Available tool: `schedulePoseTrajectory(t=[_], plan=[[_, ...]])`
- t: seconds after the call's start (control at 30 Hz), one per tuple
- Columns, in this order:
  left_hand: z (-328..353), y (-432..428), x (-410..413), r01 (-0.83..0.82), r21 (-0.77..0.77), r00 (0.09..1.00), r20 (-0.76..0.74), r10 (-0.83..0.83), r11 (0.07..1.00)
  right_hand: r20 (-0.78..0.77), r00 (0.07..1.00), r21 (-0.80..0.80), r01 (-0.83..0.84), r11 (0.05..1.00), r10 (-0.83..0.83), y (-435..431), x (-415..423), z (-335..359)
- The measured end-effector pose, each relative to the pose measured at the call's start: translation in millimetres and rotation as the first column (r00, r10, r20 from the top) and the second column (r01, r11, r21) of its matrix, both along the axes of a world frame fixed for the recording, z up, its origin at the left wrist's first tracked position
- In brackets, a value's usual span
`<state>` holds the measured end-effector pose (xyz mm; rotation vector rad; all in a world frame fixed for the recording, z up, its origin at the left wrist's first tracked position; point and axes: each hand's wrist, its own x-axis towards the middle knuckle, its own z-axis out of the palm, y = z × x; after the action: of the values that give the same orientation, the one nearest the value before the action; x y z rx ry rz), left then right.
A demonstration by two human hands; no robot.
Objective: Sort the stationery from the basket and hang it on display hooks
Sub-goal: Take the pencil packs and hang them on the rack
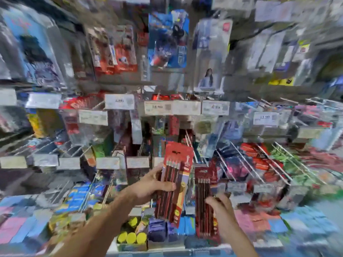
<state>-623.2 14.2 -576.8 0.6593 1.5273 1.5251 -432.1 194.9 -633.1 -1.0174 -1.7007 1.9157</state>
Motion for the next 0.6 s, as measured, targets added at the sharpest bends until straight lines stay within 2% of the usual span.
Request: schedulePoseTrajectory(t=[0.13, 0.23, 0.3, 0.4, 0.5, 0.6], plan=[[-73.3, 15.1, -23.1, 0.185, 0.067, 0.974, -0.143, -0.174, 0.981, -0.057, 0.998, 0.079, 0.012, 0.997, -0.008, 19.9, -29.5, -74.9], [-109.0, 29.3, -38.5, 0.137, 0.108, 0.956, -0.273, -0.104, 0.985, -0.073, 0.997, 0.170, -0.002, 0.985, 0.015, 45.7, -55.8, -127.1], [-122.6, 35.1, -44.0, 0.140, 0.146, 0.947, -0.309, -0.090, 0.979, -0.076, 0.996, 0.233, -0.024, 0.972, 0.043, 46.3, -63.8, -139.1], [-137.4, 43.5, -47.6, 0.197, 0.161, 0.918, -0.376, -0.125, 0.967, -0.110, 0.991, 0.313, -0.036, 0.949, 0.074, 43.2, -67.2, -154.9], [-142.9, 50.2, -47.1, 0.237, 0.171, 0.898, -0.414, -0.149, 0.956, -0.101, 0.994, 0.407, 0.012, 0.913, 0.032, 41.7, -73.3, -166.5], [-141.6, 57.7, -47.4, 0.228, 0.212, 0.906, -0.405, -0.127, 0.950, -0.148, 0.989, 0.354, 0.039, 0.935, 0.015, 43.6, -79.1, -169.5]])
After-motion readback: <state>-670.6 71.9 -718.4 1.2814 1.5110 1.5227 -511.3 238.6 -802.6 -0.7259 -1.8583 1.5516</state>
